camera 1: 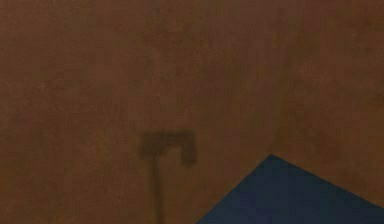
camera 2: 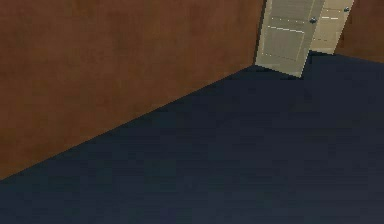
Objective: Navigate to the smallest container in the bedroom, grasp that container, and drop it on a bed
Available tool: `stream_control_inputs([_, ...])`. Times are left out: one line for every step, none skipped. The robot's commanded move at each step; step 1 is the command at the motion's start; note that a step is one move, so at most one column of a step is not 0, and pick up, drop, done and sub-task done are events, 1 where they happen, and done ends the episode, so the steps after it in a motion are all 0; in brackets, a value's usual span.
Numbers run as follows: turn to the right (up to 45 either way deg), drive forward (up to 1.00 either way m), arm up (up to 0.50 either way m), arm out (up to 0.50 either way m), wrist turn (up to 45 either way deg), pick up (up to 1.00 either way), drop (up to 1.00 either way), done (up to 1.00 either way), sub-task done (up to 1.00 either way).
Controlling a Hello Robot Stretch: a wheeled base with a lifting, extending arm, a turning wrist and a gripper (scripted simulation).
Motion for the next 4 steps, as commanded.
stream_control_inputs([-45.0, 0.00, 0.00, 0.00, 0.0, 0.00, 0.00, 0.00, 0.00])
stream_control_inputs([-45.0, 0.00, 0.00, 0.00, 0.0, 0.00, 0.00, 0.00, 0.00])
stream_control_inputs([-45.0, 0.00, 0.00, 0.00, 0.0, 0.00, 0.00, 0.00, 0.00])
stream_control_inputs([45.0, 0.00, 0.00, 0.00, 0.0, 0.00, 0.00, 0.00, 0.00])
